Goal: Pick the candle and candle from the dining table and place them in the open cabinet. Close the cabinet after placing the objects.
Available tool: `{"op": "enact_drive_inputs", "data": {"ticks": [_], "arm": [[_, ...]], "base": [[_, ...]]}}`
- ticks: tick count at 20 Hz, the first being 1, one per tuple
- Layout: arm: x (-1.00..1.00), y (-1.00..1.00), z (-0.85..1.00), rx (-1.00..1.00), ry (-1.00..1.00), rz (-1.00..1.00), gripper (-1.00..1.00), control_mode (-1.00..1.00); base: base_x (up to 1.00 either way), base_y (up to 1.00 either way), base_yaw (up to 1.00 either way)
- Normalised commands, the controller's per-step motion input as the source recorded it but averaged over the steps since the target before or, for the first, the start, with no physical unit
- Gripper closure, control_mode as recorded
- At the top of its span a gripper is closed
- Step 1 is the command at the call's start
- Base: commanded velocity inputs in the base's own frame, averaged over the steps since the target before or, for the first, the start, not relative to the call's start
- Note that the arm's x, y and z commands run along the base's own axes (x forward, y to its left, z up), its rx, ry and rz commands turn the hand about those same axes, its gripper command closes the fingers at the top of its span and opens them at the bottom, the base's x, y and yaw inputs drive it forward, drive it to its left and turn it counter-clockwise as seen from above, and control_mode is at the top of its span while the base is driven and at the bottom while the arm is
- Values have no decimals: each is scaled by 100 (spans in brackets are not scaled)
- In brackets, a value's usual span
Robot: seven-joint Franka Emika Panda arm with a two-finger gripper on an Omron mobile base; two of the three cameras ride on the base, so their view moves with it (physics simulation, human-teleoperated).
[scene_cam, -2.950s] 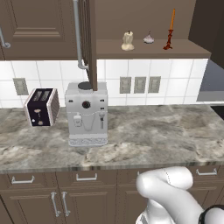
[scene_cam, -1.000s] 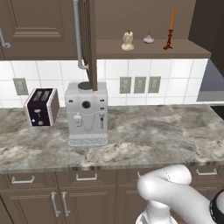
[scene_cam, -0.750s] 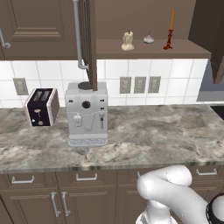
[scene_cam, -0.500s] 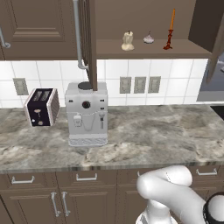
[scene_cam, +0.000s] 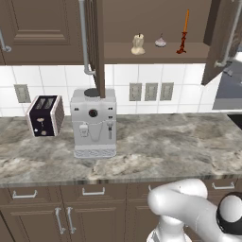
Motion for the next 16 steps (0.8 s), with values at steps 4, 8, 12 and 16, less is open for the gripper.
{"op": "enact_drive_inputs", "data": {"ticks": [4,8,12,16], "arm": [[66,24,-16,-19,7,-17,-100,-100],[76,25,-19,-18,7,-24,-100,-100],[75,24,-13,-19,5,-31,-100,-100],[78,24,-21,-16,3,-34,-100,-100]], "base": [[0,0,0],[0,0,0],[0,0,0],[0,0,0]]}}
